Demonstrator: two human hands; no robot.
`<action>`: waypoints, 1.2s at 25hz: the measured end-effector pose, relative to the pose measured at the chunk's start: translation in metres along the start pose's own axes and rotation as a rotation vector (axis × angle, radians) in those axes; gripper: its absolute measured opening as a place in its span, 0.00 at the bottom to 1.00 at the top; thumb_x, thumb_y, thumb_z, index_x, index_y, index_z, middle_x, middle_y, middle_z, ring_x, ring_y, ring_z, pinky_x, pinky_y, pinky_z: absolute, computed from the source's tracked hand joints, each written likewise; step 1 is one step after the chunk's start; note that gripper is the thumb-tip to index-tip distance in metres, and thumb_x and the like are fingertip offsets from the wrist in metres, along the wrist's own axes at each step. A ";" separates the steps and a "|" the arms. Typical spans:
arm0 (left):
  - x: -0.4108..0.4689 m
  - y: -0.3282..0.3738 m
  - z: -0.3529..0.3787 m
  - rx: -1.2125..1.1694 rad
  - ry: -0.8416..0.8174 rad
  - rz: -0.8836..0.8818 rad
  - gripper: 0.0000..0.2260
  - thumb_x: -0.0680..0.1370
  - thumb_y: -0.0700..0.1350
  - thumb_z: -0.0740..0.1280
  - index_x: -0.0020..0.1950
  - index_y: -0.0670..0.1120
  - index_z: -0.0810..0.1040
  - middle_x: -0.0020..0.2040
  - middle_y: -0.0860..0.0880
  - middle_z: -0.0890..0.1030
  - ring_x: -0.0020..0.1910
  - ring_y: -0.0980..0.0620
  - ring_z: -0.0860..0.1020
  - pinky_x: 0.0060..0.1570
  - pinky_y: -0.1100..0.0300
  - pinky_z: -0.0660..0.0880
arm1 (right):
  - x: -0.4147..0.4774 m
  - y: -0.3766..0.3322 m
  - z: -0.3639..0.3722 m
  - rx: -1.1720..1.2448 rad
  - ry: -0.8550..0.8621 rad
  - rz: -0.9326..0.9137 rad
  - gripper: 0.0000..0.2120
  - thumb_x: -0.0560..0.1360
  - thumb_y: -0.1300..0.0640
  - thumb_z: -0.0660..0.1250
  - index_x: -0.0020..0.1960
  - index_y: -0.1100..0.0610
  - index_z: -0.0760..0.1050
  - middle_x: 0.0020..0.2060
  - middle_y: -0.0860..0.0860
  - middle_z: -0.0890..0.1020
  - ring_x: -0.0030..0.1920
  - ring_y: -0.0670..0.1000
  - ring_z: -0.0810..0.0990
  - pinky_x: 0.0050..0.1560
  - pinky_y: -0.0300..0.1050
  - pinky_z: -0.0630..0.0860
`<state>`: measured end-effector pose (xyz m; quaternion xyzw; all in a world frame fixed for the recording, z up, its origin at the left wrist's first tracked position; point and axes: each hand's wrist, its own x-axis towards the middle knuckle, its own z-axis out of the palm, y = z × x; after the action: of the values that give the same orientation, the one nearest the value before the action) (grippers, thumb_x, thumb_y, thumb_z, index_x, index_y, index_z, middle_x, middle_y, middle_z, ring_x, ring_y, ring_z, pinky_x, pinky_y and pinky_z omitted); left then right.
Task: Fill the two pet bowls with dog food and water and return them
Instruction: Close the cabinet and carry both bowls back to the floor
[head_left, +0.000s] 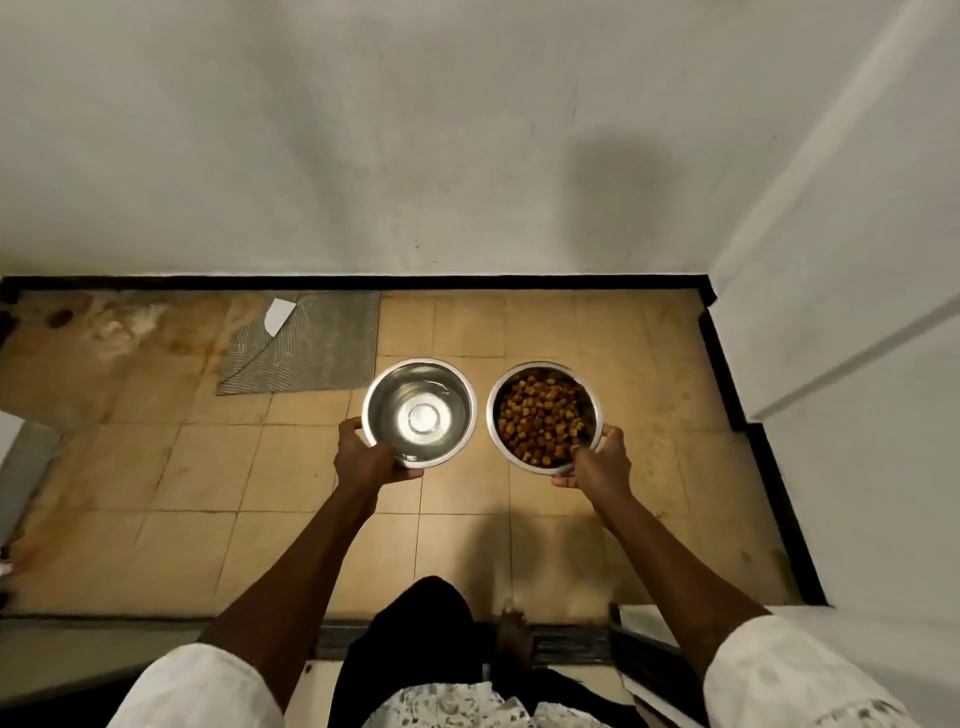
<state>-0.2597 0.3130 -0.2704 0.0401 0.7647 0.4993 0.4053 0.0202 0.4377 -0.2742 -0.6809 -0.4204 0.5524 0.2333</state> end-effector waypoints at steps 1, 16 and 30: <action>0.021 0.007 0.007 0.005 0.009 -0.009 0.28 0.72 0.29 0.71 0.66 0.50 0.68 0.61 0.37 0.77 0.40 0.37 0.87 0.32 0.45 0.85 | 0.020 -0.008 0.011 -0.006 -0.008 0.022 0.25 0.78 0.70 0.63 0.73 0.55 0.65 0.65 0.62 0.76 0.48 0.67 0.87 0.29 0.49 0.84; 0.431 -0.012 0.139 -0.039 0.034 -0.216 0.32 0.72 0.27 0.72 0.69 0.53 0.68 0.65 0.38 0.76 0.47 0.33 0.86 0.35 0.46 0.85 | 0.410 0.019 0.246 0.114 -0.032 0.184 0.27 0.79 0.70 0.65 0.72 0.52 0.62 0.71 0.60 0.69 0.65 0.66 0.78 0.37 0.53 0.86; 0.747 -0.262 0.245 -0.057 0.064 -0.303 0.32 0.74 0.29 0.73 0.69 0.56 0.65 0.64 0.37 0.77 0.56 0.32 0.84 0.50 0.32 0.83 | 0.711 0.254 0.409 0.106 -0.051 0.258 0.29 0.78 0.70 0.67 0.71 0.48 0.62 0.69 0.57 0.70 0.59 0.63 0.83 0.36 0.52 0.86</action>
<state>-0.5072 0.7092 -0.9542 -0.1032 0.7599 0.4549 0.4526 -0.2618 0.8314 -0.9828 -0.7018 -0.3054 0.6163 0.1853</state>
